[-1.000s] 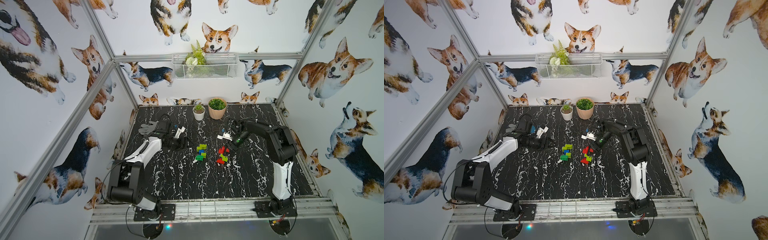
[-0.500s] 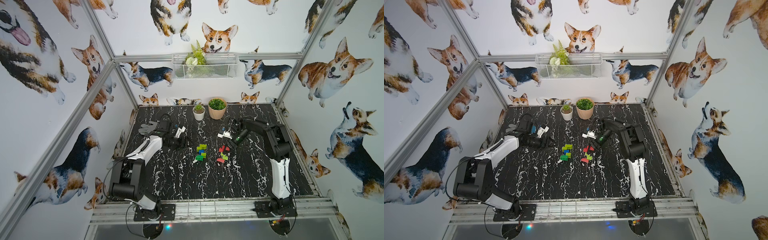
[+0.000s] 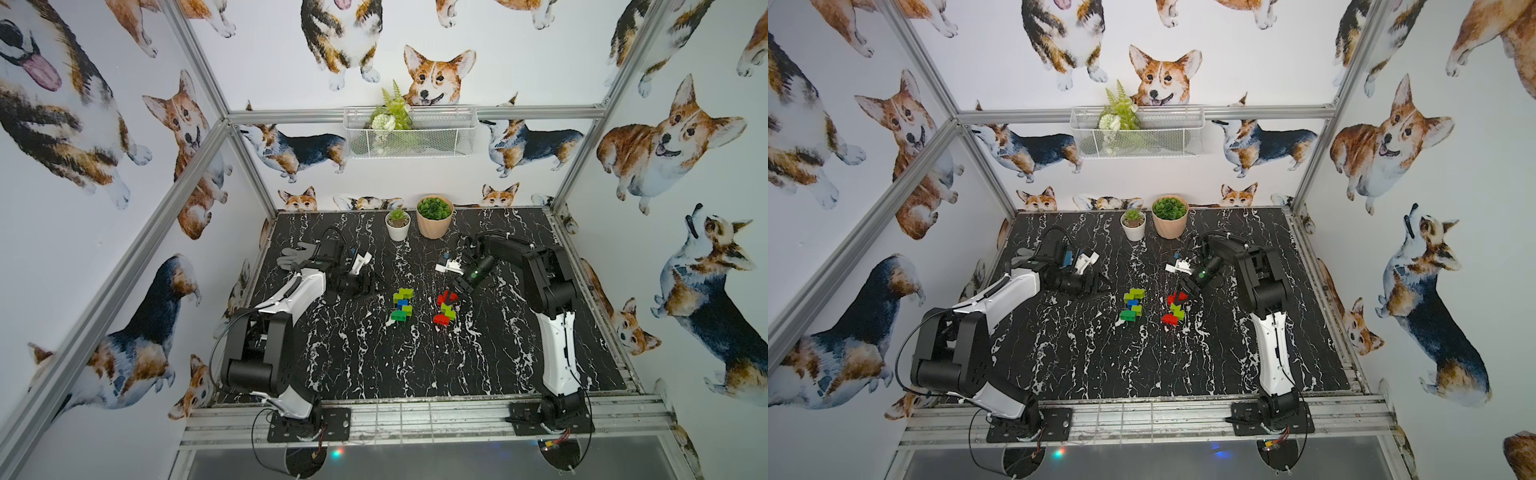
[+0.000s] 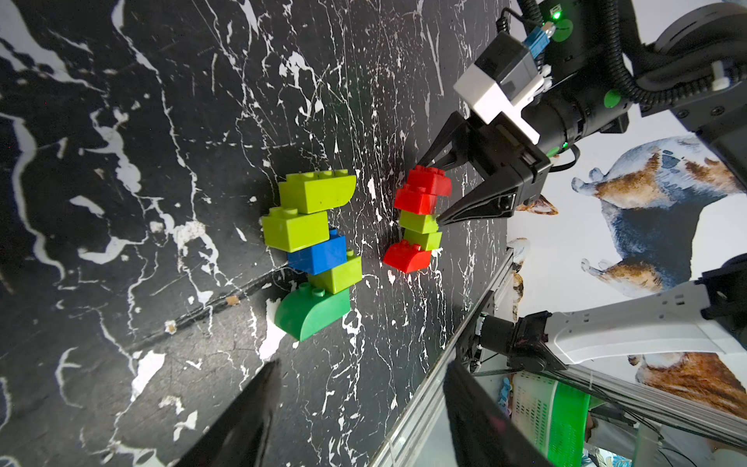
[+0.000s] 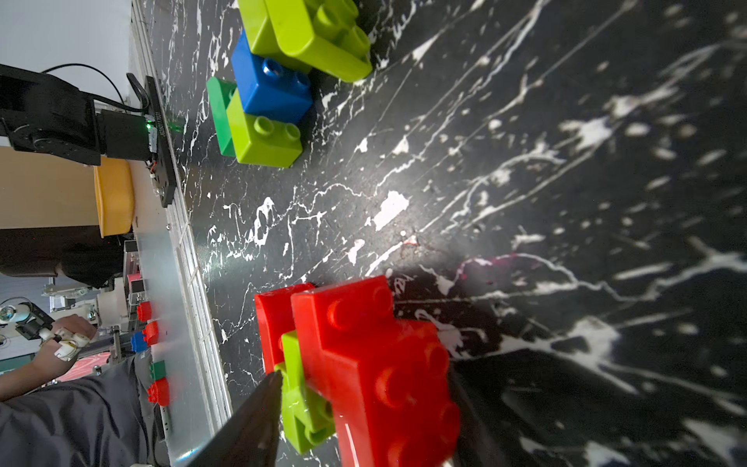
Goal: Assemble the letter s with lego
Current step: Adjust the lego brick at the center of the board, then reset both arms
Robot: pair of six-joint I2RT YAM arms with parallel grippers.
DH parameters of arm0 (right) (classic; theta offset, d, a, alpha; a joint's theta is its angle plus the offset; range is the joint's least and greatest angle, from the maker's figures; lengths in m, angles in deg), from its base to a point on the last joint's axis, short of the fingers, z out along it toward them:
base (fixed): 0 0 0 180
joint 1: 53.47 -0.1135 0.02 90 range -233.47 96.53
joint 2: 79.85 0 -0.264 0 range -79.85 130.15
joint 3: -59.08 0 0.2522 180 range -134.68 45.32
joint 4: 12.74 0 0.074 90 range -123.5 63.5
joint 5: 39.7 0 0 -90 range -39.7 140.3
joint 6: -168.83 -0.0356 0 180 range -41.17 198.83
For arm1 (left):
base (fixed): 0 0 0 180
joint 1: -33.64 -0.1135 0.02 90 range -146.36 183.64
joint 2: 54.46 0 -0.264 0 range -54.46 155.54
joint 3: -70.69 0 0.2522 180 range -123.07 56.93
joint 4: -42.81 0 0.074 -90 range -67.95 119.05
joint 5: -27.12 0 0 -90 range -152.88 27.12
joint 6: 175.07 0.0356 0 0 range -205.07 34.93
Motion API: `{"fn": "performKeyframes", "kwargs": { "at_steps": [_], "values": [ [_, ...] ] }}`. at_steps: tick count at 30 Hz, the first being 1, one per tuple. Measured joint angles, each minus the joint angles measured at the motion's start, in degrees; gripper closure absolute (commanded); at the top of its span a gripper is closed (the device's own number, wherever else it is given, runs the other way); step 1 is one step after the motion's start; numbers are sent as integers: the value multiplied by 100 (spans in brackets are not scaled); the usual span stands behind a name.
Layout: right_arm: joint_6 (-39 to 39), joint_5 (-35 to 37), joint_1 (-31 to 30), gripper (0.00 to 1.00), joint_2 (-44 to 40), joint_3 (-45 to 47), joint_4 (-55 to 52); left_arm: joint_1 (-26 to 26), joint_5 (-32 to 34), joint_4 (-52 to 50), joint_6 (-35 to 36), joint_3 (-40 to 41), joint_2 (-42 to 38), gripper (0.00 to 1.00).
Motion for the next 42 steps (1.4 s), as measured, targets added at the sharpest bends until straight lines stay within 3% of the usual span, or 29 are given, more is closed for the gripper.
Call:
{"fn": "performKeyframes", "kwargs": {
  "at_steps": [4,9,10,17,24,28,34,37,42],
  "values": [
    [-50,35,11,28,48,-96,-2,-2,0,2,0,-35,28,33],
    [-131,-39,42,11,61,-153,-57,-15,2,-2,2,-87,50,33],
    [-175,-74,55,0,61,-153,-55,-22,4,-2,2,-98,50,33],
    [-525,175,173,0,-245,-55,354,-208,334,-83,87,-229,-87,29],
    [-896,501,625,0,-1574,754,894,-876,1587,-42,378,-247,-699,11],
    [-1335,831,984,0,-2822,1963,1799,-992,2717,450,614,201,-1003,1],
    [-2542,2055,1287,0,-5128,4288,3676,-1043,4627,1823,732,1145,-1130,0],
    [-2944,2734,1309,0,-5803,5064,4483,-1040,5206,2618,723,1705,-1019,0],
    [-3453,3777,1344,0,-6196,6120,5895,-1014,5921,3768,726,2262,-835,0]
  ]
}}
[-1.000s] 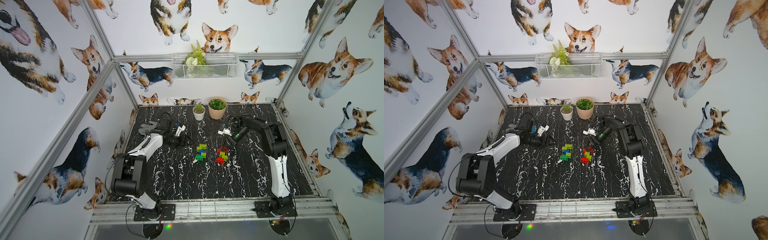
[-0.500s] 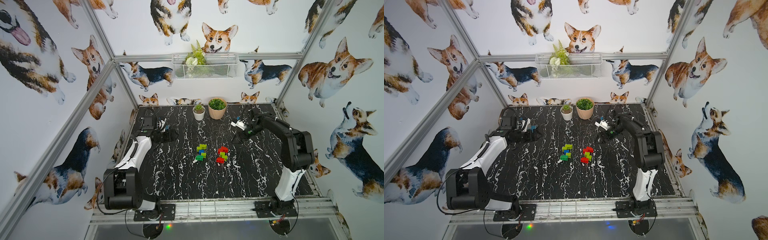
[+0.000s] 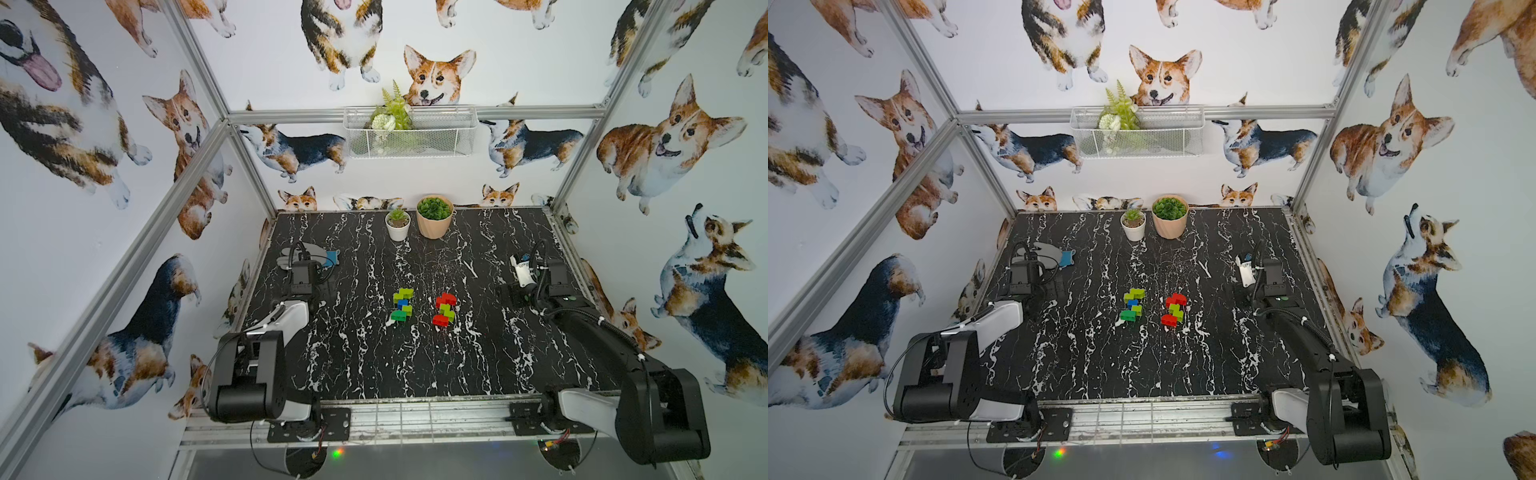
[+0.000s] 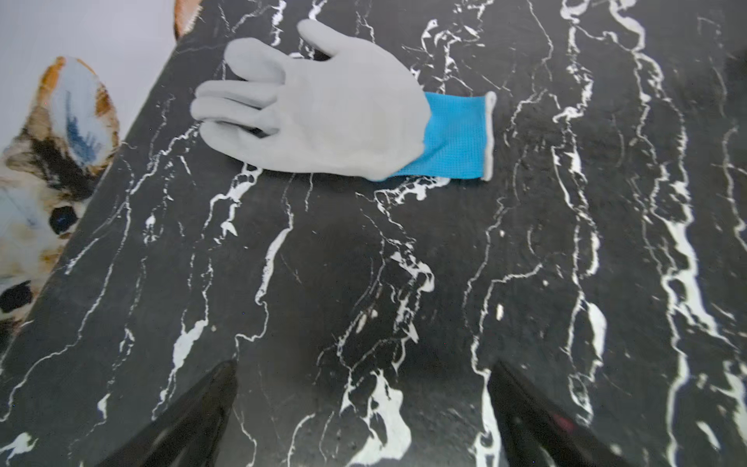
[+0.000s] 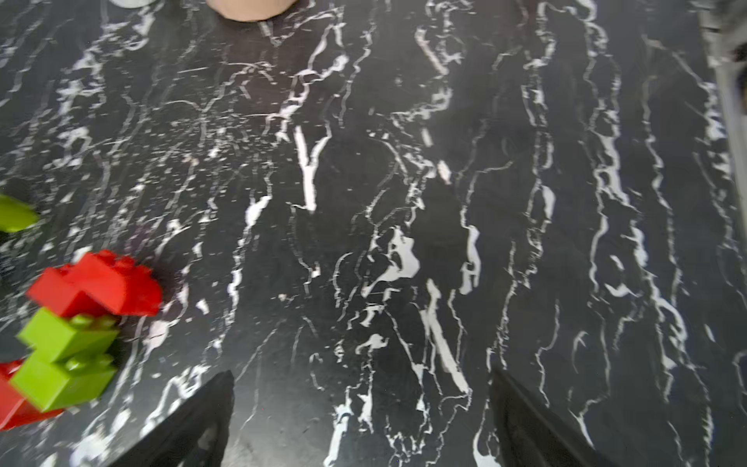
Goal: Assemble the letter s with lego
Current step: Reset both arms
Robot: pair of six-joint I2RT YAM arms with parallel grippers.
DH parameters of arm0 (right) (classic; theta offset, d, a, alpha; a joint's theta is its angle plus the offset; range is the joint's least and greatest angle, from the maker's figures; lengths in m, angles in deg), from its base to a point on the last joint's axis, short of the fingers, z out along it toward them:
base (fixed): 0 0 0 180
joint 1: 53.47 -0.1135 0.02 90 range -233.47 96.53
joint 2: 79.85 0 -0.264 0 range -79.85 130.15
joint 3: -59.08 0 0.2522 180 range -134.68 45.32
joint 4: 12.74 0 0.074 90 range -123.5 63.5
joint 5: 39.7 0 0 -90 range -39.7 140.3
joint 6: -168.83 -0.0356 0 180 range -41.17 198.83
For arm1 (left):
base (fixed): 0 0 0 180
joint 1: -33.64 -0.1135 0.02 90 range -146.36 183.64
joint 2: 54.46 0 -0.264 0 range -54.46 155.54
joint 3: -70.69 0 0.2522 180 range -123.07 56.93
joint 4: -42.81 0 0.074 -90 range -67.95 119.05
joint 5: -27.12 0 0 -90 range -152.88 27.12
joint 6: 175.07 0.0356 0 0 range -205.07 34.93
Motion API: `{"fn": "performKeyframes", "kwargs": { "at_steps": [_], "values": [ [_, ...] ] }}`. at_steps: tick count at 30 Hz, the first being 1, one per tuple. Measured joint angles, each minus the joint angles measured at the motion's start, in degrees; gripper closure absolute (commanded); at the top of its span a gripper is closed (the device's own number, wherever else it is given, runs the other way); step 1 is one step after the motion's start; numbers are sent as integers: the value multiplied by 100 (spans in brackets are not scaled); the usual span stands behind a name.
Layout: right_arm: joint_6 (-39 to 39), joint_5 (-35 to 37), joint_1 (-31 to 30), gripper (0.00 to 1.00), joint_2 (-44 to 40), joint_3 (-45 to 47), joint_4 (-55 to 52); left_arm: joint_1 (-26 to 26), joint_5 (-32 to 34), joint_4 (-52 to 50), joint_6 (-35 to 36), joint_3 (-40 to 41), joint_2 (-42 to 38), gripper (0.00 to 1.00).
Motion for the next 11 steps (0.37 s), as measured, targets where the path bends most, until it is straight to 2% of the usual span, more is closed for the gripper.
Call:
{"fn": "performKeyframes", "kwargs": {
  "at_steps": [3,11],
  "values": [
    [-245,356,9,0,127,431,820,61,221,638,0,278,129,0],
    [-487,907,31,0,741,857,2564,214,374,1460,125,396,205,0]
  ]
}}
